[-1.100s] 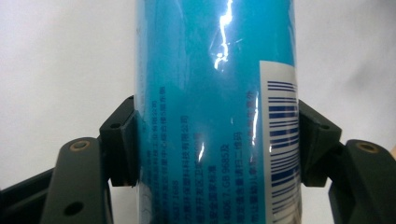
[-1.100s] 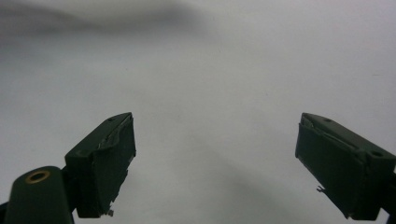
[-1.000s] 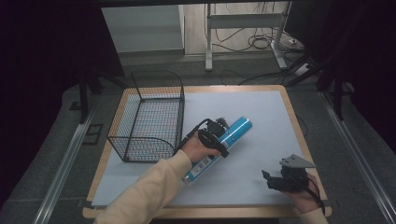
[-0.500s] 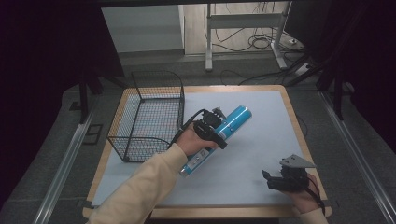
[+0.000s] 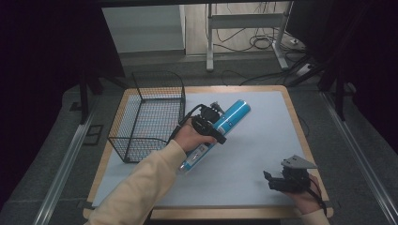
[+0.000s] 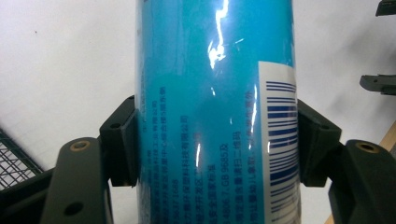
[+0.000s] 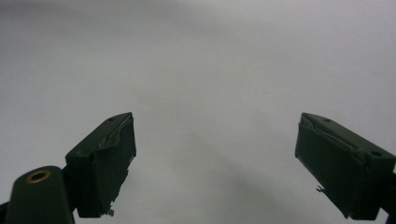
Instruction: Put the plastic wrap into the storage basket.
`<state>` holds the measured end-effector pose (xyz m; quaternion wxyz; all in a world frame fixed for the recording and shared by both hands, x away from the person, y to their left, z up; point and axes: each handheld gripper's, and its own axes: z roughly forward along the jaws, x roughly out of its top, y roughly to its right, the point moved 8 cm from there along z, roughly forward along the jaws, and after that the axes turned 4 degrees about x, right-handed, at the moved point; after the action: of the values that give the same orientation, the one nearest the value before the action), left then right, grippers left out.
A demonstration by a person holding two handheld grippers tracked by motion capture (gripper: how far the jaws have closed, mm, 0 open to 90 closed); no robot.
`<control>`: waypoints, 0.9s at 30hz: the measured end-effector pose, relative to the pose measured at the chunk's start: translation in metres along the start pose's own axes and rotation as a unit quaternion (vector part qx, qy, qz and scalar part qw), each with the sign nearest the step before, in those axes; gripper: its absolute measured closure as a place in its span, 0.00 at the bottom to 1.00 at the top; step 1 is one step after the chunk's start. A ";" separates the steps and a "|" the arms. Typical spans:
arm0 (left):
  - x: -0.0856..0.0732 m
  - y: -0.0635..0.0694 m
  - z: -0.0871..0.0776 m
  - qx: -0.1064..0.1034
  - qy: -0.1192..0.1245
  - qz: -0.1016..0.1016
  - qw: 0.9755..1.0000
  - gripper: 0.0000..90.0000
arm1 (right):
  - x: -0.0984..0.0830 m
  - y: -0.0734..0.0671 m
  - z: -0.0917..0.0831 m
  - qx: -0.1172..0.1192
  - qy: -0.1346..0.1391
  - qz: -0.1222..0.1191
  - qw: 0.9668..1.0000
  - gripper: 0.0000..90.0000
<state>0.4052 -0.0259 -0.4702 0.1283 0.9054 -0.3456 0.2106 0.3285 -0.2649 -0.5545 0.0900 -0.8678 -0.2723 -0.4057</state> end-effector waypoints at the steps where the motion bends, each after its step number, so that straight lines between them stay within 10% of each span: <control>1: 0.000 0.000 0.000 0.000 0.000 0.000 1.000 0.35 | 0.000 0.000 0.000 -0.001 0.000 0.000 1.000 0.14; 27: 0.032 -0.020 -0.039 0.035 0.033 -0.004 0.999 0.35 | 0.000 0.002 0.000 -0.001 -0.001 0.005 1.000 0.14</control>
<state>0.4290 -0.0146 -0.4228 0.1084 0.9035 -0.3295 0.2517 0.3290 -0.2666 -0.5545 0.0910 -0.8695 -0.2682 -0.4048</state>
